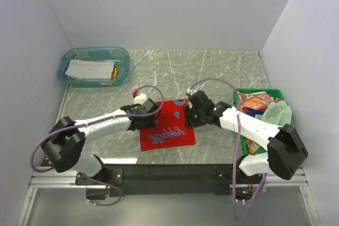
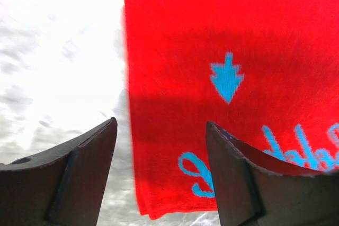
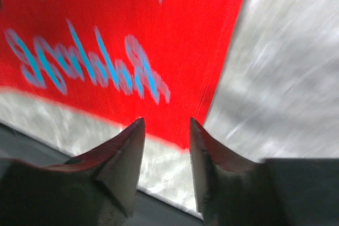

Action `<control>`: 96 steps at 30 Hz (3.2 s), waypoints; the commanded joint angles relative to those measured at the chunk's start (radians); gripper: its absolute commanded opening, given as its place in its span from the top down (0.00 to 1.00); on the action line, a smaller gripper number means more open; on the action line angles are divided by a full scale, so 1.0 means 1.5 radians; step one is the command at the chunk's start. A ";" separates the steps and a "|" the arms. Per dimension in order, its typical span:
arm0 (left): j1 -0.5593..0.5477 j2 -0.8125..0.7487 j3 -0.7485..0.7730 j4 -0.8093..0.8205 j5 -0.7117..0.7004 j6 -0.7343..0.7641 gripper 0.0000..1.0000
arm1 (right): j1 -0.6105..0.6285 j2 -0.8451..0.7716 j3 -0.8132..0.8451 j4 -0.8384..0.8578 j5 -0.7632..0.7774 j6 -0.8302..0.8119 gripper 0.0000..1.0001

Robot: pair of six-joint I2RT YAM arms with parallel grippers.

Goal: Fold and stack the towels
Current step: Fold the towel

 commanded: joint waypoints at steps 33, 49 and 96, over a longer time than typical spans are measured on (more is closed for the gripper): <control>0.275 0.067 0.205 -0.006 0.093 0.375 0.01 | -0.197 0.494 0.525 -0.126 -0.152 -0.564 0.46; 0.276 0.089 0.206 0.004 0.116 0.377 0.04 | -0.192 0.558 0.530 -0.132 -0.141 -0.572 0.60; 0.321 0.208 0.270 0.059 0.290 0.419 0.37 | -0.184 0.567 0.490 -0.112 -0.101 -0.570 0.89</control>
